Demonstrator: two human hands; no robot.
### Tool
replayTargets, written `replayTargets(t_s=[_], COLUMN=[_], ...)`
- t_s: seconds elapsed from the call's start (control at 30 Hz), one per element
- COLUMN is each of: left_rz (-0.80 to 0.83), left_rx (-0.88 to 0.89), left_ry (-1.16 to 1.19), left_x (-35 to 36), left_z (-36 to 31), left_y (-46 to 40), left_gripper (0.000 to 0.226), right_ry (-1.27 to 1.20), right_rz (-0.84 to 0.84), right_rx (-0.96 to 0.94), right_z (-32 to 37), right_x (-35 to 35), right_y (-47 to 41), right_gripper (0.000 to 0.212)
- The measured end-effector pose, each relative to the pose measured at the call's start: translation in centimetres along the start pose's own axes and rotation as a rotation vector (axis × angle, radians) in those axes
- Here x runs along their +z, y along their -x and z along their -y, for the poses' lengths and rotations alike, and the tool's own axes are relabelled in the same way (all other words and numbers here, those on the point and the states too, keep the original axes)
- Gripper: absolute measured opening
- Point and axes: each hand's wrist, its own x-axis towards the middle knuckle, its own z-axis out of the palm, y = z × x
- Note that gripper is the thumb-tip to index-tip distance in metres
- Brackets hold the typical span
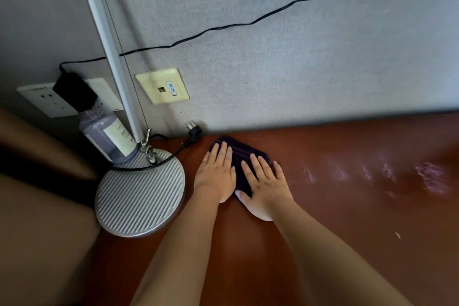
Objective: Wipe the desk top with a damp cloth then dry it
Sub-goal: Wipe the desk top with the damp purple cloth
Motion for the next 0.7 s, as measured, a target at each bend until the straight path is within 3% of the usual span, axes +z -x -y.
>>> replayTargets(t_s=[0.3, 0.7], left_rz=[0.078, 0.066], left_rx=[0.043, 0.066], left_ry=[0.098, 0.024], left_x=[-0.7, -1.1], left_z=[-1.0, -2.2], left_y=[2.8, -2.5], left_gripper=[0.056, 0.057], right_ry=[-0.031, -0.093], right_rz=[0.010, -0.071], right_rx=[0.035, 0.048], right_z=[1.0, -2.1], right_x=[0.9, 0.4], right_y=[4.4, 0.5], right_gripper=[0.069, 0.077])
